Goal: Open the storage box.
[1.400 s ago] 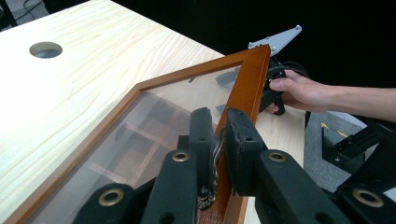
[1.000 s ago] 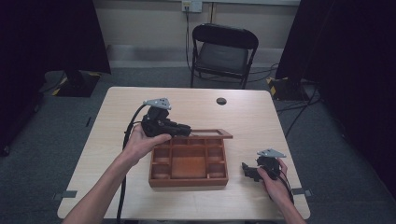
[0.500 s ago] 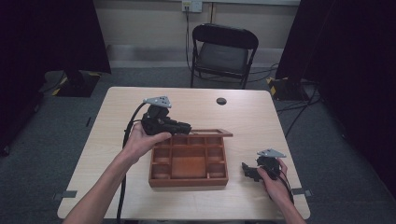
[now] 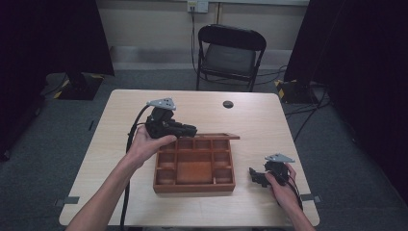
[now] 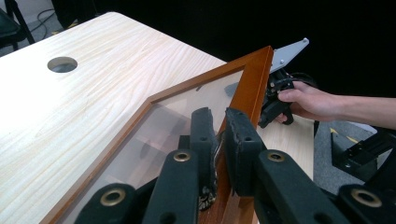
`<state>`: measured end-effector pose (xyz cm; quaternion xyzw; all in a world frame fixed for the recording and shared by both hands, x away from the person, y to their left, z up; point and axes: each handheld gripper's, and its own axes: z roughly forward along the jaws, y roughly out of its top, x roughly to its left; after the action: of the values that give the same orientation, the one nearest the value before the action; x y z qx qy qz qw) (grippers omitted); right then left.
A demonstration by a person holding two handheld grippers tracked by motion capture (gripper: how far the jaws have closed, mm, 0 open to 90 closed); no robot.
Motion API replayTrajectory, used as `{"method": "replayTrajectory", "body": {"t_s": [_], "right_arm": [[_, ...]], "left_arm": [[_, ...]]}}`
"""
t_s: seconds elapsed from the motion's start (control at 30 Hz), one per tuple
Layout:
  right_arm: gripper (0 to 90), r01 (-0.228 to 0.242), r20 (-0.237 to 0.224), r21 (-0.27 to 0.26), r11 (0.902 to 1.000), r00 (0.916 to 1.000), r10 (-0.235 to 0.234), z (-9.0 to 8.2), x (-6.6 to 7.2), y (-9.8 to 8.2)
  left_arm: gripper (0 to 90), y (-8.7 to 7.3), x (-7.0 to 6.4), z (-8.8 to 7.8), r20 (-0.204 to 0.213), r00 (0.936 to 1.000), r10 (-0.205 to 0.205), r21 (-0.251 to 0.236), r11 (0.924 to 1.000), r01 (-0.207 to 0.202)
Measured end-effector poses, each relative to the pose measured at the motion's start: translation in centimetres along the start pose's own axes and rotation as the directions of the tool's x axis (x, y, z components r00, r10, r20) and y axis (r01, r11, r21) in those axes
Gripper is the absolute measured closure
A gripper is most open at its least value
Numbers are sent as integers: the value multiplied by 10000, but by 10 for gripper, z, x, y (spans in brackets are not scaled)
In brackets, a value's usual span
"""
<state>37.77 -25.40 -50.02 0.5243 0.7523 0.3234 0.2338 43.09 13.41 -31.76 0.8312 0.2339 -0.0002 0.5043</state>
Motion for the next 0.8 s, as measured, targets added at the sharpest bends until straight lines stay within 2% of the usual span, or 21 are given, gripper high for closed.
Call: {"method": "replayTrajectory", "body": {"t_s": [0.33, 0.8], "right_arm": [[112, -1, 0, 0, 10000, 10000, 1, 0, 0, 0], [112, -3, 2, -1, 10000, 10000, 3, 0, 0, 0]], "left_arm": [[826, 1, -1, -1, -115, 9998, 187, -109, 9998, -188], [836, 6, 3, -1, -150, 9998, 126, -119, 9998, -128]]}}
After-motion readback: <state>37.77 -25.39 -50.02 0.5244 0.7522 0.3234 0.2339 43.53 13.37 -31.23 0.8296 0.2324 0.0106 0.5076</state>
